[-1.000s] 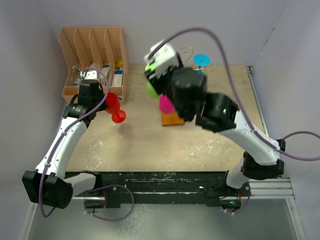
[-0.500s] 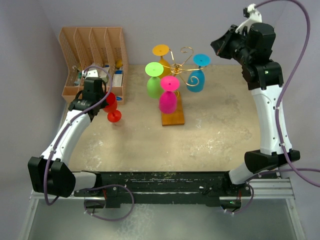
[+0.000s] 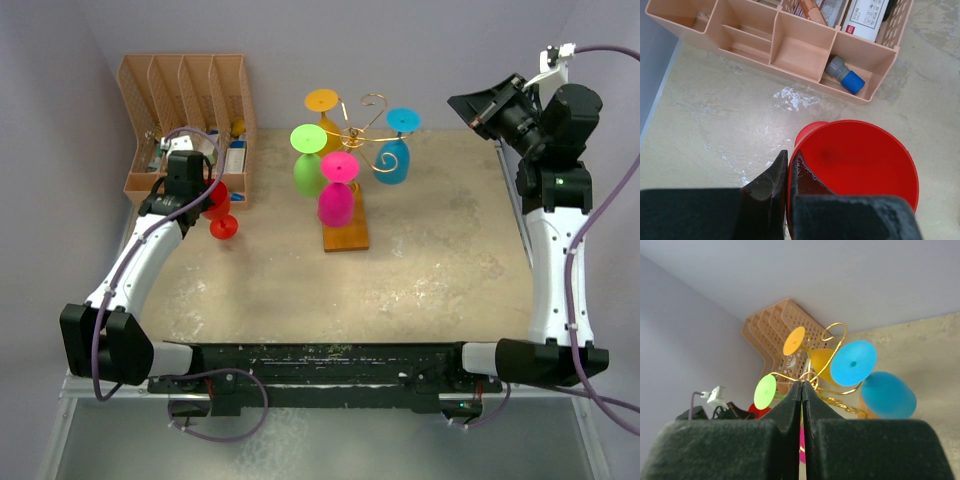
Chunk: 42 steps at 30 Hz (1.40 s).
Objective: Take the wine glass off the wine glass rack
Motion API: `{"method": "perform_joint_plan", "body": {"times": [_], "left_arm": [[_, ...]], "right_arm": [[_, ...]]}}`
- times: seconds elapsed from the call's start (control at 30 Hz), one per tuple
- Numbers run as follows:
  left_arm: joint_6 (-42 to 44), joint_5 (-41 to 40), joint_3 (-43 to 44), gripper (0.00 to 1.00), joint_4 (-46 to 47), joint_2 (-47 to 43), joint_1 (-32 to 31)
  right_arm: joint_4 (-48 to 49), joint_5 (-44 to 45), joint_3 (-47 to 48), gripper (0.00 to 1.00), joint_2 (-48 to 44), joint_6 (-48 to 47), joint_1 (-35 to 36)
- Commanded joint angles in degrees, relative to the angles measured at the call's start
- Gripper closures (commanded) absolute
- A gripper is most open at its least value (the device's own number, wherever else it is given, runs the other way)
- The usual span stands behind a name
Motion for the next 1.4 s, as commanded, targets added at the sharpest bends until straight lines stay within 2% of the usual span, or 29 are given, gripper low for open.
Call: {"method": "perform_joint_plan", "body": {"times": [0.0, 0.4, 0.8, 0.83, 0.93, 1.03, 1.2, 1.37], "left_arm": [[-0.94, 1.25, 2.60, 1.00, 2.49, 2.75, 1.58], [-1.99, 1.85, 1.45, 1.00, 6.07, 4.93, 2.89], [-2.27, 2.29, 4.40, 0.91, 5.67, 11.16, 2.89], [-2.27, 2.13, 4.40, 0.89, 5.58, 11.11, 2.89], [-2.76, 1.14, 4.41, 0.61, 5.14, 10.50, 2.89], [-3.08, 1.02, 4.70, 0.51, 4.67, 10.28, 2.89], [-3.15, -0.28, 5.28, 0.45, 3.27, 8.00, 2.93], [-3.26, -1.66, 4.06, 0.40, 2.47, 0.77, 2.89]], "right_arm": [[3.85, 0.84, -0.95, 1.00, -4.23, 0.06, -0.16], [4.52, -1.71, -2.64, 1.00, -6.82, -1.11, -0.26], [3.86, -1.64, -3.69, 1.00, -8.44, -2.15, -0.26], [3.79, -1.58, -3.69, 1.00, -8.48, -2.23, -0.26], [3.97, -1.62, -3.86, 1.00, -8.57, -2.13, -0.26], [4.04, -1.97, -4.03, 0.99, -8.57, -1.97, -0.26], [3.39, -1.41, -4.14, 0.90, -9.01, -2.53, -0.26], [2.30, -1.03, -3.96, 0.69, -8.10, -1.70, -0.26]]}}
